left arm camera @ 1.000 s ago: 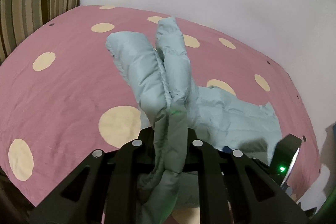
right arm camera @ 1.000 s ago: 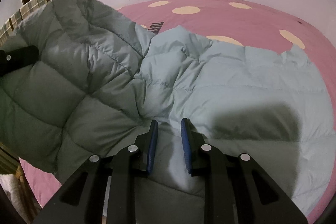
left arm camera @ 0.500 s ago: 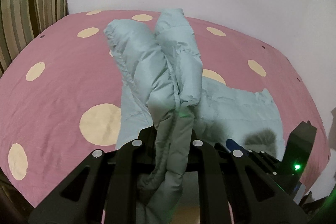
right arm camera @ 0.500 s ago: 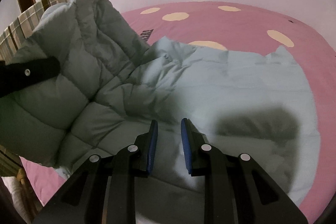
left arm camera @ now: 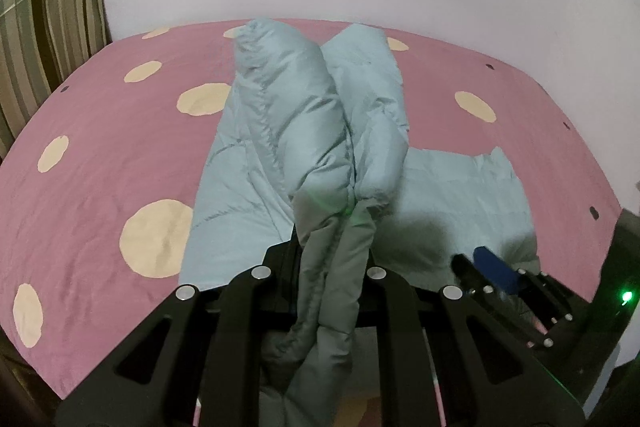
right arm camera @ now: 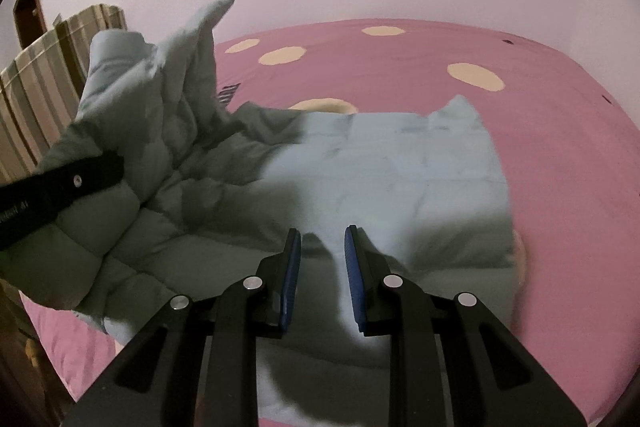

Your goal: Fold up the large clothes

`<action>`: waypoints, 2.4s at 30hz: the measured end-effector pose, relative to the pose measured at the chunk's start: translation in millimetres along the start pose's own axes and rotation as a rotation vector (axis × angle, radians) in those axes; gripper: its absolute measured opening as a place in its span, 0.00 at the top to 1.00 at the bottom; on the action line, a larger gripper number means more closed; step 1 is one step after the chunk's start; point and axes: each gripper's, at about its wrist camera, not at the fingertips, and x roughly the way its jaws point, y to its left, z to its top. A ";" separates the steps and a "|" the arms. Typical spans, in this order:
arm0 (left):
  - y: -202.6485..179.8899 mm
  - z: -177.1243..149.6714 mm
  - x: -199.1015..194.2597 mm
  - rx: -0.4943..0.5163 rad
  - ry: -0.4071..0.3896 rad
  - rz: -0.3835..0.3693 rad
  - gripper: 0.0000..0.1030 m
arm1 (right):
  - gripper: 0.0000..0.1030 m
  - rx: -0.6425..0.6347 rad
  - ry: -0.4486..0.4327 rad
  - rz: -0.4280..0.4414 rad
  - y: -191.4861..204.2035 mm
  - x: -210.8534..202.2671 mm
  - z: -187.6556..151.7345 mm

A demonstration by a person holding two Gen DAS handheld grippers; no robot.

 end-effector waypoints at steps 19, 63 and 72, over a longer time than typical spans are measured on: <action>-48.1 -7.5 36.1 0.101 0.068 -0.011 0.87 | 0.77 0.097 -0.020 -0.033 -47.7 -16.1 -8.0; 12.0 -29.3 -69.1 0.022 -0.157 -0.008 0.30 | 0.60 0.121 -0.042 -0.095 -55.8 -40.4 3.1; 104.4 -33.5 -26.0 -0.128 -0.121 0.202 0.29 | 0.39 0.126 -0.075 0.010 -29.6 -50.8 27.0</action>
